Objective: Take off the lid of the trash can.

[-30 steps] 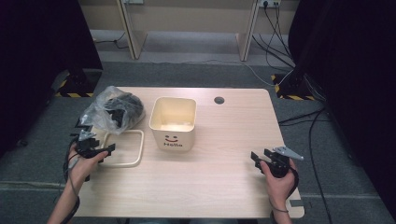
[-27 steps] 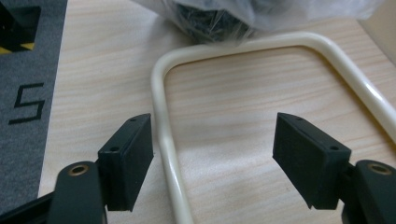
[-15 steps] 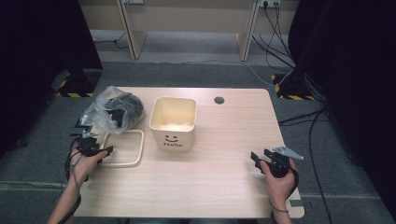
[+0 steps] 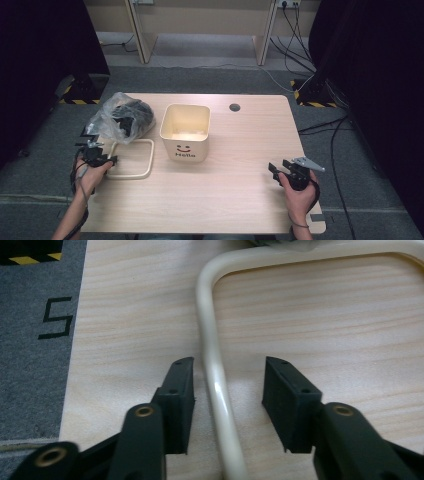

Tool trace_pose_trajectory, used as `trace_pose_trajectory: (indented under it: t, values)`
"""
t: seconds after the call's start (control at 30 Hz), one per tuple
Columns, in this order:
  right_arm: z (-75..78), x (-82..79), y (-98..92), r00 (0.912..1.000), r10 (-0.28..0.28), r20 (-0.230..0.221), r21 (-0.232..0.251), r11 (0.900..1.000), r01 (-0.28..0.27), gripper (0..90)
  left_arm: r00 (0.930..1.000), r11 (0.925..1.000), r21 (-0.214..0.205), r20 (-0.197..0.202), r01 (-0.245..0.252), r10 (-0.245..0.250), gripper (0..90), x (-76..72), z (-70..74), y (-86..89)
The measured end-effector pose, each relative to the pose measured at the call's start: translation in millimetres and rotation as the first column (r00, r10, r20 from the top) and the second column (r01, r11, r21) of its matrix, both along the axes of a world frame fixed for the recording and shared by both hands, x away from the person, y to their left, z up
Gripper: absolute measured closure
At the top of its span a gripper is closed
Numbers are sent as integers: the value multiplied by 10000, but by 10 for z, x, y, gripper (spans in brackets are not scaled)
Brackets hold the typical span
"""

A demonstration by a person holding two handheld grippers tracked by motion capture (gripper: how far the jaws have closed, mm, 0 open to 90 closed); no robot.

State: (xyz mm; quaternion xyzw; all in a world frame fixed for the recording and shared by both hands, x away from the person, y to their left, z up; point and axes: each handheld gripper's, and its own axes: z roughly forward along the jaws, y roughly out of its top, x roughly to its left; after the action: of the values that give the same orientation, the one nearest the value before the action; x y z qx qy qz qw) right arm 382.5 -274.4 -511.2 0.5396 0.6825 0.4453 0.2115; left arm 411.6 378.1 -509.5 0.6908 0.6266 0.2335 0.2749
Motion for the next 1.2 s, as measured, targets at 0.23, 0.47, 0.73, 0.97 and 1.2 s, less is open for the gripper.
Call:
trace_pose_trajectory:
  t: [0.23, 0.47, 0.73, 0.97, 1.2]
  values:
    - [0, -2, 0, 10000, -22, 8, 12, 10000, 22, 328, 9998, 9998, 9, -102, -181, 181, 729, -11, 16, -72]
    - [0, -2, -1, 10000, -27, -1, 23, 10000, 27, 327, 9982, 9974, 466, -211, -545, 555, 813, -26, 33, -158]
    - [0, 0, 0, 10000, -8, -18, 6, 10000, 8, 326, 9958, 9953, 488, -337, -832, 849, 818, -26, 47, -180]
    - [0, 3, 0, 10000, -19, -51, 31, 10000, 19, 325, 9959, 9963, 45, -304, -854, 855, 819, -126, 95, -165]
    - [-1, 5, -7, 10000, -7, -70, 99, 10000, 8, 322, 9964, 9962, -201, -93, -848, 846, 819, -275, 220, -156]
